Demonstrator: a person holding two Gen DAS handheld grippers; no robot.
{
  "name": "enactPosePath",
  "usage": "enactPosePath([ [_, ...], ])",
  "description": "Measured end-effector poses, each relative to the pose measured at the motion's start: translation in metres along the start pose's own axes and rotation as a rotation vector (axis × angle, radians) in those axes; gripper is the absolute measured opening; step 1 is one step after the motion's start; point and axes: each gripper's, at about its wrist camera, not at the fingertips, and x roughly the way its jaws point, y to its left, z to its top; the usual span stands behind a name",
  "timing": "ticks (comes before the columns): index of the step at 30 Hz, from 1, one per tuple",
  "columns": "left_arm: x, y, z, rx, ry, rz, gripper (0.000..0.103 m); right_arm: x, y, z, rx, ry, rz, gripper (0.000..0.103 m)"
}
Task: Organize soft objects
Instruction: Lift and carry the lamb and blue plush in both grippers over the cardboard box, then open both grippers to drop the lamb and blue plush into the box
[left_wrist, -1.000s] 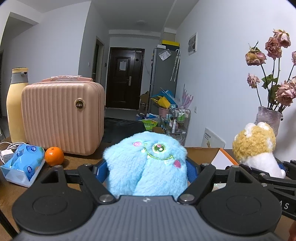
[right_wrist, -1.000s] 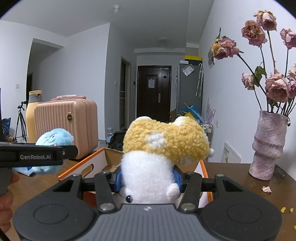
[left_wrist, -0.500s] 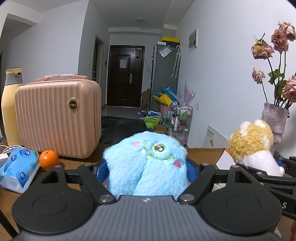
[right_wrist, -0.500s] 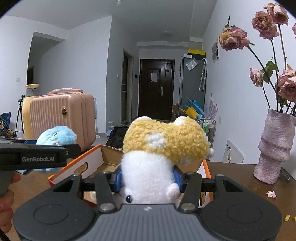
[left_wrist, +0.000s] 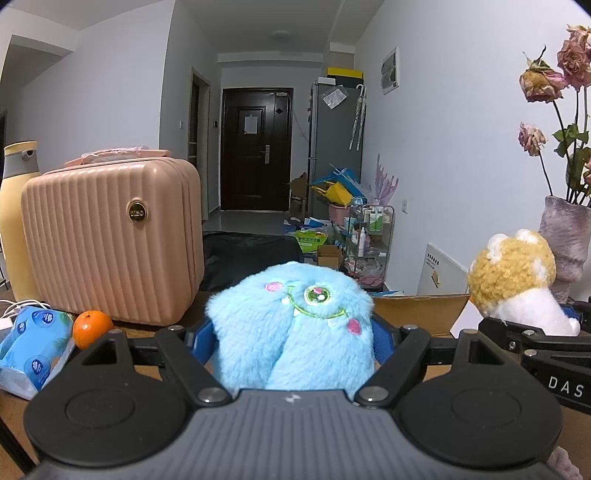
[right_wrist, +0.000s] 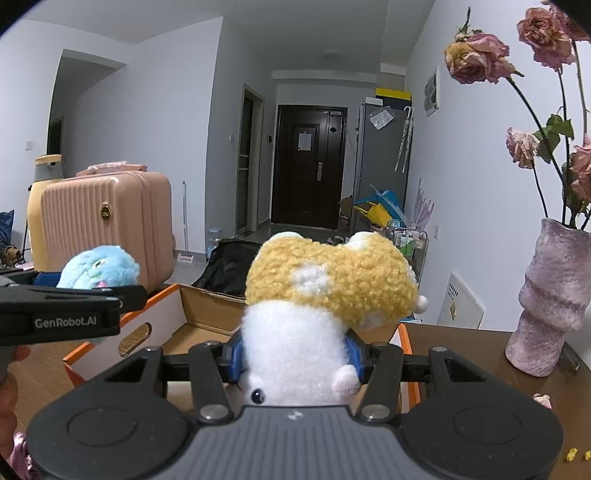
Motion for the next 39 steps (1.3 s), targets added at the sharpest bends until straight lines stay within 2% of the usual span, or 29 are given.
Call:
enactPosePath([
  [13,0.022,-0.007,0.005,0.026,0.007,0.023,0.080,0.035,0.001,0.007,-0.030,0.079,-0.006,0.050],
  [25,0.048,-0.007,-0.004,0.045,0.093,0.034,0.080,0.060,0.002,-0.006,-0.025,0.155,0.022,0.050],
  [33,0.055,-0.008,-0.010,0.063,0.106,0.047,0.080,0.064,0.005,-0.007,-0.031,0.171,0.012,0.050],
  [38,0.055,-0.004,-0.009,0.051,0.096,0.044,0.085,0.072,0.010,-0.002,-0.031,0.186,-0.012,0.056],
  [39,0.056,-0.003,-0.009,0.046,0.097,0.044,0.087,0.073,0.009,-0.002,-0.028,0.188,-0.019,0.063],
])
